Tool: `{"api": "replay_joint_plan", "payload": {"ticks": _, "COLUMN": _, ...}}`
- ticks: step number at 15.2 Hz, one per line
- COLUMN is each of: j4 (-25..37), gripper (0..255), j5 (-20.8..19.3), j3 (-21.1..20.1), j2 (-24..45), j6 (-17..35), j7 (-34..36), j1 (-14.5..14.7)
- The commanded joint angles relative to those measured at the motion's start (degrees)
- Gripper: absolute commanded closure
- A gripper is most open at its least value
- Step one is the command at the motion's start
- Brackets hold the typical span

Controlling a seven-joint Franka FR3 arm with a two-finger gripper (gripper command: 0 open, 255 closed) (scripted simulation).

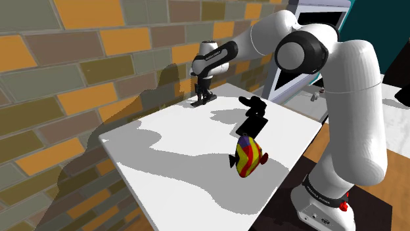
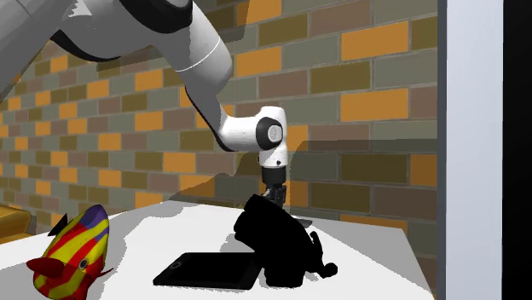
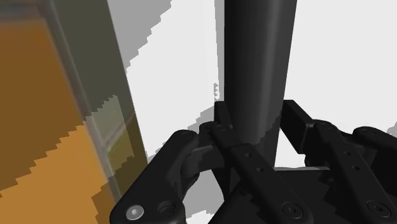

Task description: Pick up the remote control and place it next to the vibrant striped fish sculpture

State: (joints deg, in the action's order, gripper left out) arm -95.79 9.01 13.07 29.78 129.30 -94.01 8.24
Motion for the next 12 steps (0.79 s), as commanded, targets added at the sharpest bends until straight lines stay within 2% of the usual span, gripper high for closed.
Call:
{"api": "replay_joint_plan", "payload": {"ticks": 1, "j4": 0.3, "gripper": 255, "j5": -0.09, "j3": 0.05, "j2": -0.16, "j6": -0.47, "j7": 0.05, "j1": 0.02}}
{"api": "replay_joint_plan", "payload": {"ticks": 12, "j4": 3.52, "gripper": 255, "j5": -1.29, "j3": 0.7, "j2": -3.79, "j6": -7.24, "j7": 0.87, "j1": 0.35}}
